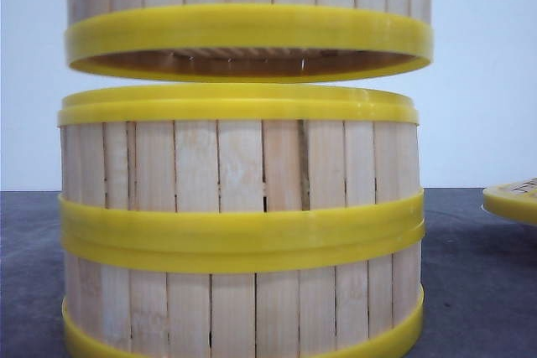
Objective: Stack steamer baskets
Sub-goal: 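Lift the basket with the right gripper and carry it over the stack, then lower the basket onto the stack and open the right gripper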
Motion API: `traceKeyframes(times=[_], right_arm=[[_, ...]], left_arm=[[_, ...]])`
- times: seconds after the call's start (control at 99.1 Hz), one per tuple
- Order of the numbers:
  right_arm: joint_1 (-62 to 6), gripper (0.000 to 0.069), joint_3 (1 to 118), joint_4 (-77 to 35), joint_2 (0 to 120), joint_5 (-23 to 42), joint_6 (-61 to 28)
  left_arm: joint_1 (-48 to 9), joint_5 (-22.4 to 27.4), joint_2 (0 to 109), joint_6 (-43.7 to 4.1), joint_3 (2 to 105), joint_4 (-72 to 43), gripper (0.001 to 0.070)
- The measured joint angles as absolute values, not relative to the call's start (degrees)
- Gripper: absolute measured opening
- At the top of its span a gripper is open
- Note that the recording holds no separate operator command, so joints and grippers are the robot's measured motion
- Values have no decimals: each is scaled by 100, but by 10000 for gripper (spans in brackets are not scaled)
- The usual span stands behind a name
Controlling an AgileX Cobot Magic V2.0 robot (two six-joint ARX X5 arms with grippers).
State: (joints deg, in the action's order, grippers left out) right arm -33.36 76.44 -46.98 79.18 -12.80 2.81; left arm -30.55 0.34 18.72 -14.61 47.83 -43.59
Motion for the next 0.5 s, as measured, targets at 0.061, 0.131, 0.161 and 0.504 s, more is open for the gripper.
traceKeyframes(times=[0.061, 0.131, 0.161, 0.504], right_arm=[[-3369, 34, 7644, -4694, 7999, -1278, 276], [-3389, 34, 7644, -4692, 8077, -1278, 274], [-3395, 34, 7644, -4692, 8110, -1278, 274], [-3415, 34, 7644, -4624, 8265, -1260, 231]], left_arm=[[-3055, 34, 1872, -1463, 4783, -4379, 229], [-3055, 34, 1872, -1461, 4783, -4440, 229], [-3055, 34, 1872, -1461, 4783, -4466, 229], [-3055, 34, 1872, -1463, 4783, -4480, 229]])
